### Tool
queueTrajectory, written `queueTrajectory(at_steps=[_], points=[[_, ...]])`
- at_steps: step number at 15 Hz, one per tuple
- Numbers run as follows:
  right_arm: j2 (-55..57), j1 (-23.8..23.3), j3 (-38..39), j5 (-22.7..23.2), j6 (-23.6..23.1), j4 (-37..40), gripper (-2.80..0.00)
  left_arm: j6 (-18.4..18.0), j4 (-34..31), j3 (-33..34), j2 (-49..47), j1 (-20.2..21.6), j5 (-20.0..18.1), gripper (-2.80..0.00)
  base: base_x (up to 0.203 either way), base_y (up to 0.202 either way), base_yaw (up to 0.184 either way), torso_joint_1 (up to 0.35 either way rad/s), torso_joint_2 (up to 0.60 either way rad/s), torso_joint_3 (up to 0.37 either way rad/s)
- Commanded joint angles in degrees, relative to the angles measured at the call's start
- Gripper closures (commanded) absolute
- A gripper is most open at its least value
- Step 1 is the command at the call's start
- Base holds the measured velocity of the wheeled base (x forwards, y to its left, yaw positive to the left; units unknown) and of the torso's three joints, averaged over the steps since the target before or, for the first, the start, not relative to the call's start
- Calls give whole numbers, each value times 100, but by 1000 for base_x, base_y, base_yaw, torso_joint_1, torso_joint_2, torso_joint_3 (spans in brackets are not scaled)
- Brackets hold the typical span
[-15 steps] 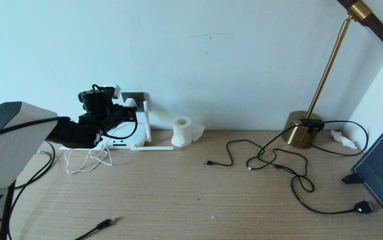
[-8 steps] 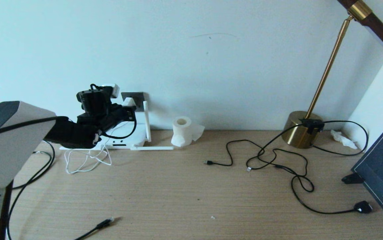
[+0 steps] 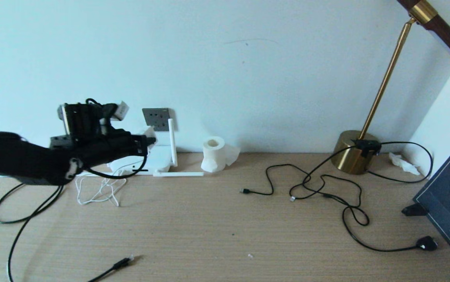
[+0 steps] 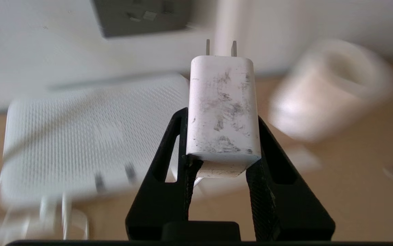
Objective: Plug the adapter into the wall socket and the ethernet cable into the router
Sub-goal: Pick up plug
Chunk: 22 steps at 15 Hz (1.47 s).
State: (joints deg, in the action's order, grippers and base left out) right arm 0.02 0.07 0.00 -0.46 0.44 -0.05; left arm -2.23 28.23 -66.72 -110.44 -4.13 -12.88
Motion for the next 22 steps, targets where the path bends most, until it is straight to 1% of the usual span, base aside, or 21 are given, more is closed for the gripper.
queueTrajectory(at_steps=[1, 2, 3, 4, 5, 7, 9, 10, 14, 20, 21, 22], points=[[-2, 1, 0, 2, 0, -4, -280, -24, -2165, 148, 1305, 23, -178, 0, 0, 0, 0, 0, 0, 0], [0, 1, 0, 2, 0, -4, -280, -43, -3602, 90, 1560, 30, -262, 0, 0, 0, 0, 0, 0, 0], [6, 1, 3, 2, 0, -4, -280, -41, -4866, 25, 1752, 39, -325, 0, 0, 0, 0, 0, 0, 0], [4, 1, 0, 2, 0, -4, -280, 65, -5677, 7, 1817, 64, -361, 0, 0, 0, 0, 0, 0, 0], [-2, 1, 0, 2, 0, -4, -280, 297, -6052, 68, 1717, 101, -355, 0, 0, 0, 0, 0, 0, 0], [4, 1, 0, 2, 0, -4, -280, 501, -6124, 199, 1314, 127, -217, 0, 0, 0, 0, 0, 0, 0], [2, 1, 0, 2, 0, -4, -280, 563, -6091, 382, 1114, 132, -1, 0, 0, 0, 0, 0, 0, 0], [6, 1, 0, 2, 0, -4, -280, 580, -6046, 435, 1024, 132, 35, 0, 0, 0, 0, 0, 0, 0], [-2, 1, 1, 2, 0, -4, -280, 587, -5760, 432, 753, 182, 36, 0, 0, 0, 0, 0, 0, 0], [-1, 1, 7, 2, 0, -4, -280, 524, -5433, 360, 289, 411, 37, 0, 0, 0, 0, 0, 0, 0], [6, 1, 0, 2, 0, -4, -280, 522, -5433, 295, 235, 413, 61, 0, 0, 0, 0, 0, 0, 0], [-2, 1, 8, 2, 0, -4, -280, 522, -5433, 227, 157, 413, 214, 0, 0, 0, 0, 0, 0, 0]])
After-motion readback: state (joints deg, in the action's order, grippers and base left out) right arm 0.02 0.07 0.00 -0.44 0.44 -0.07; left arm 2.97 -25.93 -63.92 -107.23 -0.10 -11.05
